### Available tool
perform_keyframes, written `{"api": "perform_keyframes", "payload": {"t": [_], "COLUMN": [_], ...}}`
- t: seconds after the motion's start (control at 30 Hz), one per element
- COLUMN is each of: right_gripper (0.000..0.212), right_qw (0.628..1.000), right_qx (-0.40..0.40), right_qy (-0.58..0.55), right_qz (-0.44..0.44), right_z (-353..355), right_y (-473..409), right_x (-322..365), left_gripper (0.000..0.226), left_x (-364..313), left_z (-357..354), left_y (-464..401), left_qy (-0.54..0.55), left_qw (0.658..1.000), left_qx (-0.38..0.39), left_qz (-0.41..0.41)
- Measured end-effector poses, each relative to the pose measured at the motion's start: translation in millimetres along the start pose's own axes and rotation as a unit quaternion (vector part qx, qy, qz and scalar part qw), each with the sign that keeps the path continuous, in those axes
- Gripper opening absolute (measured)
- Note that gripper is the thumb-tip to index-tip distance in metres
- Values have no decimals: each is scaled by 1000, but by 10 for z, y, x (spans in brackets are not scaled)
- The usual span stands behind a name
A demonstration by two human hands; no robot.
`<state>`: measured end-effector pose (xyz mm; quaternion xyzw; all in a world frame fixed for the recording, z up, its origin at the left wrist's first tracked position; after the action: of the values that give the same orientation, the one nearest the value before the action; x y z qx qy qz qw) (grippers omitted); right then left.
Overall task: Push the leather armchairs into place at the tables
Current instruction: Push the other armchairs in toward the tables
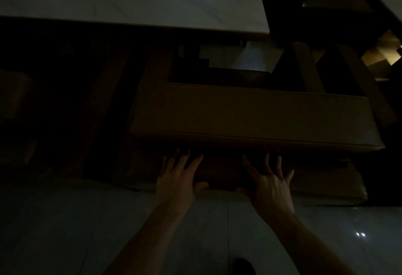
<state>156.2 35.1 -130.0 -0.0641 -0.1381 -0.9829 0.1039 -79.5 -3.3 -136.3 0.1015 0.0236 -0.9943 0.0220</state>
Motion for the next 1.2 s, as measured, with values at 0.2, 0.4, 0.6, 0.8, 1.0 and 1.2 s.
{"api": "perform_keyframes", "payload": {"t": [0.2, 0.4, 0.6, 0.8, 1.0, 1.2], "right_gripper": [83, 84, 87, 86, 82, 84], "right_qw": [1000, 999, 999, 996, 991, 992], "right_qx": [-10, 24, 49, 74, 104, 79], "right_qy": [-8, 25, 11, -35, -83, -96], "right_qz": [-3, -14, -19, -24, -22, -16], "right_z": [27, 112, 160, 227, 543, 1097], "right_y": [50, 63, 125, 295, 556, 894], "right_x": [34, 71, 103, 191, 302, 440], "left_gripper": [75, 79, 80, 75, 75, 81], "left_x": [-18, -59, -40, -61, 9, -31], "left_z": [36, 79, 167, 438, 855, 1355], "left_y": [-13, 13, 70, 222, 440, 541], "left_qy": [11, -4, 10, 20, 16, 36], "left_qw": [1000, 999, 995, 988, 987, 987], "left_qx": [18, 49, 97, 153, 157, 156], "left_qz": [8, 19, 13, 27, 36, 10]}}
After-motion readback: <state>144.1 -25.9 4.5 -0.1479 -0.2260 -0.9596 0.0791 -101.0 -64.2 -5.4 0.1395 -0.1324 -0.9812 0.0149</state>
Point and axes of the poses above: each hand's wrist, its own y-axis away from the middle knuckle, its own z-axis out of the back of the hand, x = y × z, the point moved 1 cm from there along -y, towards the middle knuckle, and after that the axes turned 3 degrees about -y, right-handed, at the moved point
